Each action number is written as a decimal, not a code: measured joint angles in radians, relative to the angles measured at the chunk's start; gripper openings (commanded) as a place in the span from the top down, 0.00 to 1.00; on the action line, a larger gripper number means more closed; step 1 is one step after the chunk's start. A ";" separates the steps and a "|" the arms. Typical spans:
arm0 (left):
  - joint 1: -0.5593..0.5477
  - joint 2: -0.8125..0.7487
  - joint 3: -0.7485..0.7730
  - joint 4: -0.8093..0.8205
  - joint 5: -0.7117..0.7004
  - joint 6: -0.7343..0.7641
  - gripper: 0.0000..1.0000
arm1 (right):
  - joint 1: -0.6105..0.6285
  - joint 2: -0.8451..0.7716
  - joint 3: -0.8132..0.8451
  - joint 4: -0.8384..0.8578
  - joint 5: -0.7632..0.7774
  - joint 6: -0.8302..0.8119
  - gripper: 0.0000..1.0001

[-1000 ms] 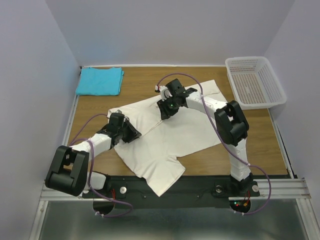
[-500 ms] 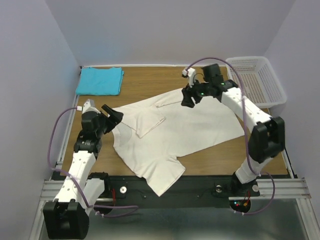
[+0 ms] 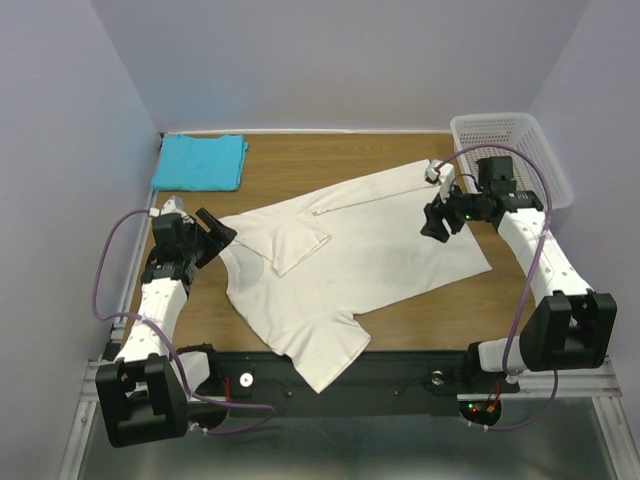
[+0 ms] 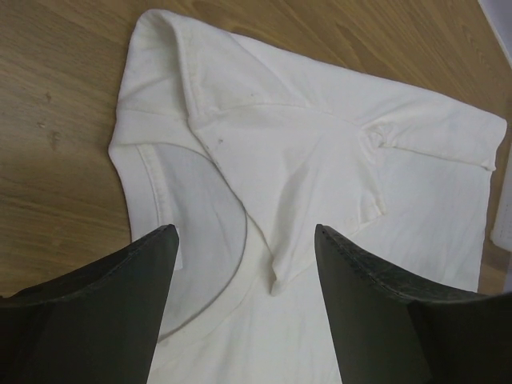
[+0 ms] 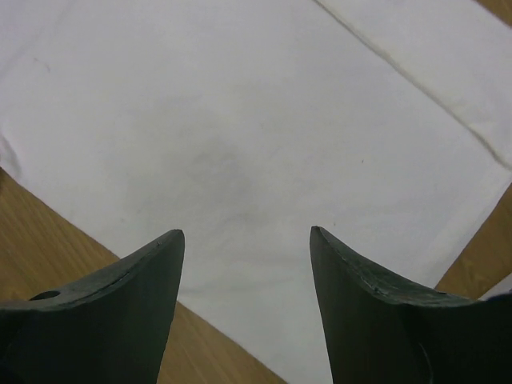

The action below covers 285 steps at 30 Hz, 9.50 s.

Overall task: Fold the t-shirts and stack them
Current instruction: Fold the tshirt

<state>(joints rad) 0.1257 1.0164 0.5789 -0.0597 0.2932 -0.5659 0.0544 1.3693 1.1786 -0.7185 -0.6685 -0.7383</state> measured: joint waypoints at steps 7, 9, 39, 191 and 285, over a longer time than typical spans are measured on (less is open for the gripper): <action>0.014 0.000 0.000 -0.011 0.062 -0.005 0.24 | -0.173 -0.008 -0.125 -0.087 0.040 -0.086 0.31; 0.014 -0.009 -0.004 -0.045 0.101 -0.019 0.24 | -0.175 -0.017 -0.153 -0.121 0.056 -0.128 0.31; -0.856 -0.083 0.107 -0.558 0.021 -0.098 0.36 | -0.179 0.056 -0.187 -0.164 0.094 -0.155 0.30; -1.154 -0.123 0.314 -0.646 -0.257 -0.189 1.00 | -0.465 0.100 -0.171 0.175 0.151 0.475 0.99; -0.405 0.182 0.390 -0.458 -0.261 0.229 1.00 | -0.229 0.558 0.222 0.391 0.312 0.769 0.99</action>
<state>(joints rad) -0.2794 1.1980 0.9688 -0.5175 0.0319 -0.3367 -0.1749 1.9270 1.4002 -0.3279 -0.3565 0.0311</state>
